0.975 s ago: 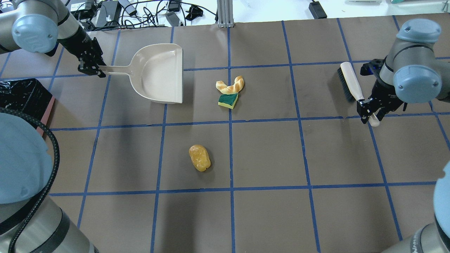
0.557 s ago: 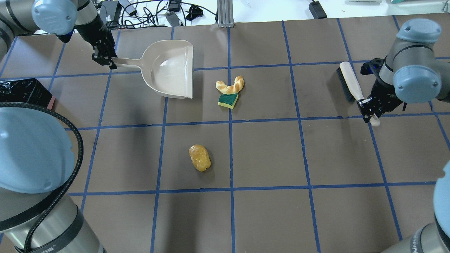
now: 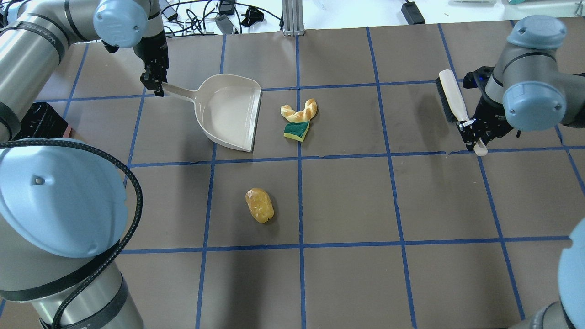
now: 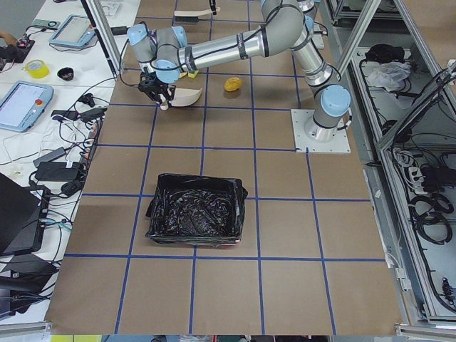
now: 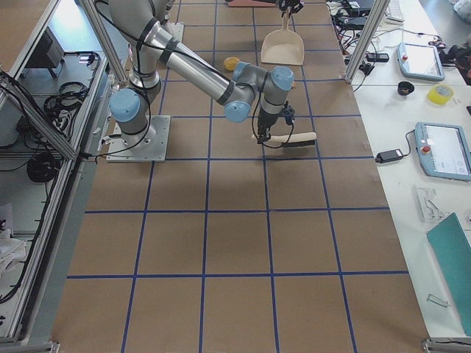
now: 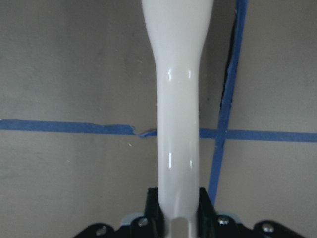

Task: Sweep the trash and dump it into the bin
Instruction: 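Move the brush toward the dustpan while the left gripper holds it near the croissant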

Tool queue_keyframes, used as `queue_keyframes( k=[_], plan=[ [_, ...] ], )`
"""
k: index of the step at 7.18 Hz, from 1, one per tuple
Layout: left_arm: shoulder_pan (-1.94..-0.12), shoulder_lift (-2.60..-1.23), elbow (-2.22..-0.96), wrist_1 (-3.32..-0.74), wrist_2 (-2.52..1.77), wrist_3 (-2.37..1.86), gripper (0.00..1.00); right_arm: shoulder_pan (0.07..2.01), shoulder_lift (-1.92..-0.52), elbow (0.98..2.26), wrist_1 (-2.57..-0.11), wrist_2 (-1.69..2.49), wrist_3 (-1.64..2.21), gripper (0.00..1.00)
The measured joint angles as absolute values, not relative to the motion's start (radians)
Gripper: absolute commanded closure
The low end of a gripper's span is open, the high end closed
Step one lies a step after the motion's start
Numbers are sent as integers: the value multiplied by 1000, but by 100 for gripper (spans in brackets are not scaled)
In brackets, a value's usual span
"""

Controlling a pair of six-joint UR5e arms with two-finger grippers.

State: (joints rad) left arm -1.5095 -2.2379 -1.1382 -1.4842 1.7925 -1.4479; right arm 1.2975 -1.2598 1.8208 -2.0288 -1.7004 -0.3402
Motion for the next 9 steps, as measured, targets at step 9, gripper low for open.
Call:
queue_keyframes(
  k=[9],
  plan=[
    [-1548,-2257,-1148,-1421,1721,-1554,100,1777,-1105,1588,-1803,-1583,297,99]
  ],
)
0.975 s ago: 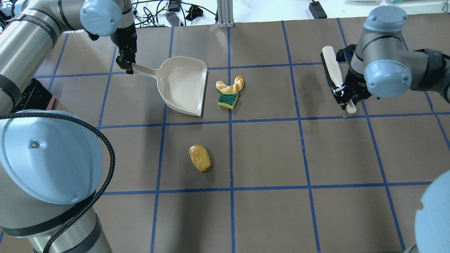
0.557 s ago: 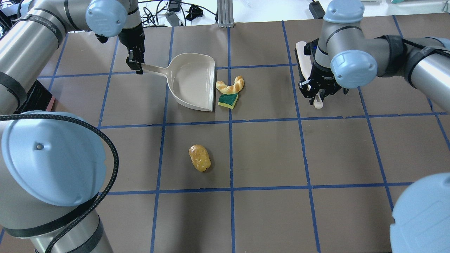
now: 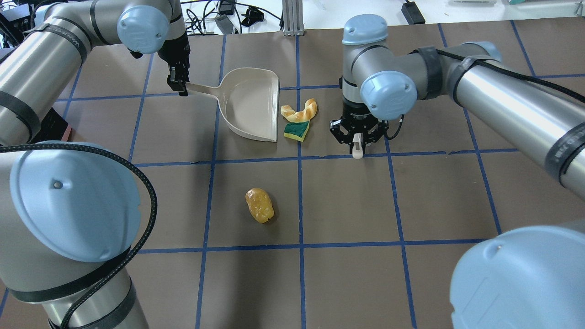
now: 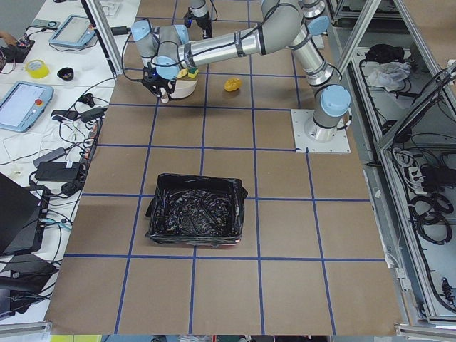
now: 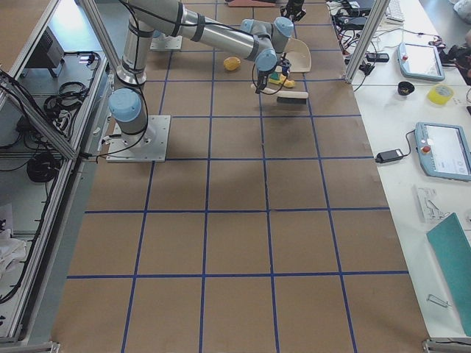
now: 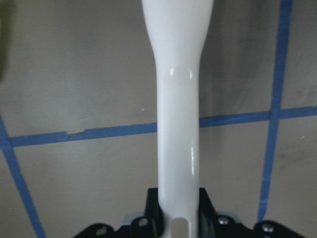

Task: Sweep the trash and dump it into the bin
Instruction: 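Move the brush toward the dustpan while the left gripper holds it near the croissant, then sweep the croissant and sponge into the dustpan with the right gripper's brush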

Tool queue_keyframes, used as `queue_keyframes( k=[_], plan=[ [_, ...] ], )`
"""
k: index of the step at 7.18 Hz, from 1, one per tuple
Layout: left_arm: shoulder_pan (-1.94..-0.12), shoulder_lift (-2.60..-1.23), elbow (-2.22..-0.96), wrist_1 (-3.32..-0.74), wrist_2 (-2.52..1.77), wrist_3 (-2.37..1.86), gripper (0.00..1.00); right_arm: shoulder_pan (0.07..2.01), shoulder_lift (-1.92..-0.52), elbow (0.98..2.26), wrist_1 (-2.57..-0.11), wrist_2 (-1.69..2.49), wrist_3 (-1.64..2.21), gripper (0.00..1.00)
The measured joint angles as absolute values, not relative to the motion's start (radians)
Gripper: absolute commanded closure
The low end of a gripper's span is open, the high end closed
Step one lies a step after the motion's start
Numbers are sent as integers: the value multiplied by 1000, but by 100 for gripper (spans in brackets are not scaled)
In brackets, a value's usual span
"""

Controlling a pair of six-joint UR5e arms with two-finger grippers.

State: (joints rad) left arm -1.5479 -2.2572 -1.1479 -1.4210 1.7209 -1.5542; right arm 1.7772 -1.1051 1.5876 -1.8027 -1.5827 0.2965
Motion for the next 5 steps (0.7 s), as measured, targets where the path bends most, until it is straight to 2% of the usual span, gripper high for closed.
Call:
queue_keyframes(
  k=[5],
  plan=[
    [-1552,-2248,-1223,-1415,1706,-1592,100,1935,-1055,1569,-1865,-1490,507,98]
  ],
)
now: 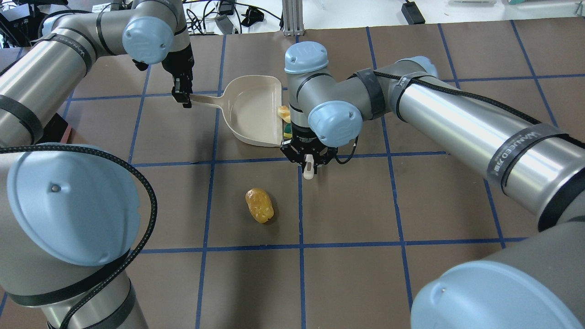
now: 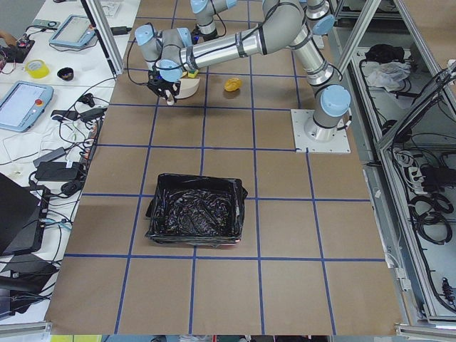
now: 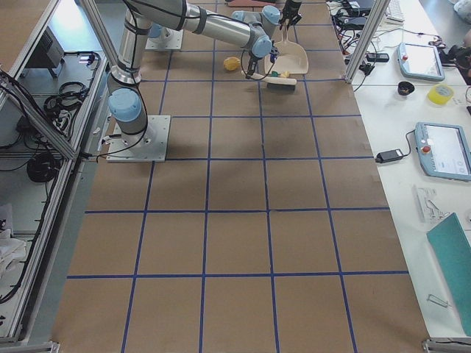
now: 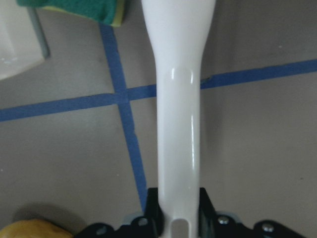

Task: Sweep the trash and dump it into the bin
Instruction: 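Sweep the croissant and sponge into the dustpan with the right gripper's brush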

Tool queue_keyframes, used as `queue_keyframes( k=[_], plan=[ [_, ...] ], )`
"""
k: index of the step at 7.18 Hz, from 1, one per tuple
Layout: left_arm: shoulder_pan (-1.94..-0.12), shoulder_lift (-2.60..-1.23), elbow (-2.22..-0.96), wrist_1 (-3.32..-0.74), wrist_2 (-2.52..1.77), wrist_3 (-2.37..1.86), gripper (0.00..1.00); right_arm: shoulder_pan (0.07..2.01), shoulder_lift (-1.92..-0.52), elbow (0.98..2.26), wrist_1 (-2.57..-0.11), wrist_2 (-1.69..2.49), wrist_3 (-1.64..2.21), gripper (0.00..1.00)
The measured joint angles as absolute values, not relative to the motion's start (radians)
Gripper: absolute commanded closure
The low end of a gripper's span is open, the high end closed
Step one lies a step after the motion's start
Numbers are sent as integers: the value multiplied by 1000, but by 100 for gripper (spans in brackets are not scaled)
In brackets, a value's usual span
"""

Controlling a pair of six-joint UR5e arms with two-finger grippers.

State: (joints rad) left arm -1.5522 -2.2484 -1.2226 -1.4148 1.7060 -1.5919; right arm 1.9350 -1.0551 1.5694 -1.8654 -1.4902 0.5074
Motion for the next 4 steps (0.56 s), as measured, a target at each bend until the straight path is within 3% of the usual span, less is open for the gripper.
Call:
queue_keyframes(
  k=[4],
  plan=[
    [-1573,-2239,-1275,-1337,1632,-1591,100,1982,-998,1441,-1851,-1427,578,98]
  ],
)
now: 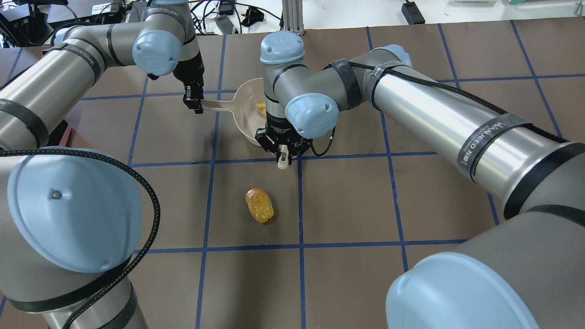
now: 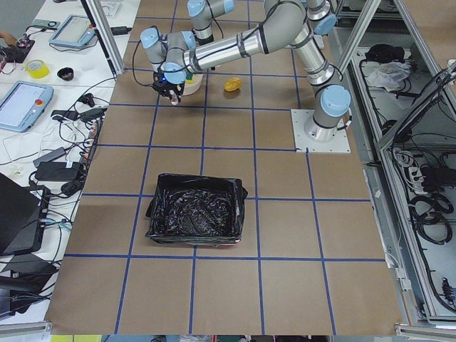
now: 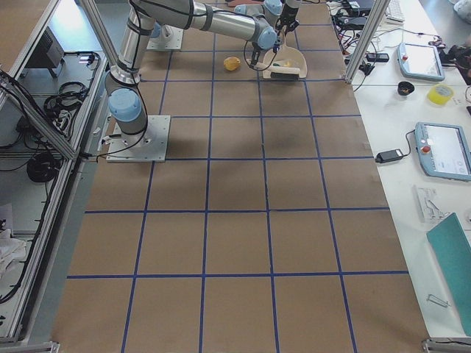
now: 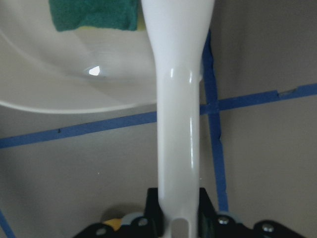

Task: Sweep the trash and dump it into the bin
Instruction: 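Sweep the croissant and sponge into the dustpan with the right gripper's brush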

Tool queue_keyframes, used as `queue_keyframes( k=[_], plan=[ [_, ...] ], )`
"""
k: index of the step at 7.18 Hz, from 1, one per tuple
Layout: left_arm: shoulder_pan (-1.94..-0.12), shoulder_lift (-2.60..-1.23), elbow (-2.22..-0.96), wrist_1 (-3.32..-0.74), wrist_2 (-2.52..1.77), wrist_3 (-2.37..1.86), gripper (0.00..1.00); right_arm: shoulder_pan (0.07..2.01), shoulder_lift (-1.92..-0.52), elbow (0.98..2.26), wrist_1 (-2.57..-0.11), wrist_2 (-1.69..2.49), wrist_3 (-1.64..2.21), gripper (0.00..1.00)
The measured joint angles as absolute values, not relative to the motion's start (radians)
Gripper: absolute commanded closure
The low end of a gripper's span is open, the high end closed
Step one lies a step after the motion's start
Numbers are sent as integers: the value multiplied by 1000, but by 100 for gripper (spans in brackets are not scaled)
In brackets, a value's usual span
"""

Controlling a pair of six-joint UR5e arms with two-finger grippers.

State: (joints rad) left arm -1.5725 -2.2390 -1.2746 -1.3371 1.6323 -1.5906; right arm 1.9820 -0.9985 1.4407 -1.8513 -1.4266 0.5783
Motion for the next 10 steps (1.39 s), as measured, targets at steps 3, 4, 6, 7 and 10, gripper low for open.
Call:
queue_keyframes(
  k=[3,4,6,7,10],
  plan=[
    [-1574,-2244,-1293,-1290,1463,-1520,100,1993,-990,1414,-1848,-1393,583,98],
    [-1572,-2244,-1307,-1283,1437,-1501,100,1992,-992,1412,-1845,-1407,575,98],
    [-1567,-2242,-1319,-1274,1414,-1476,100,1982,-1023,1400,-1793,-1465,564,98],
    [-1561,-2240,-1321,-1274,1406,-1464,100,1977,-1059,1390,-1729,-1501,555,98],
    [-1526,-2216,-1323,-1305,1388,-1428,100,1957,-1124,1393,-1607,-1564,522,99]
  ],
)
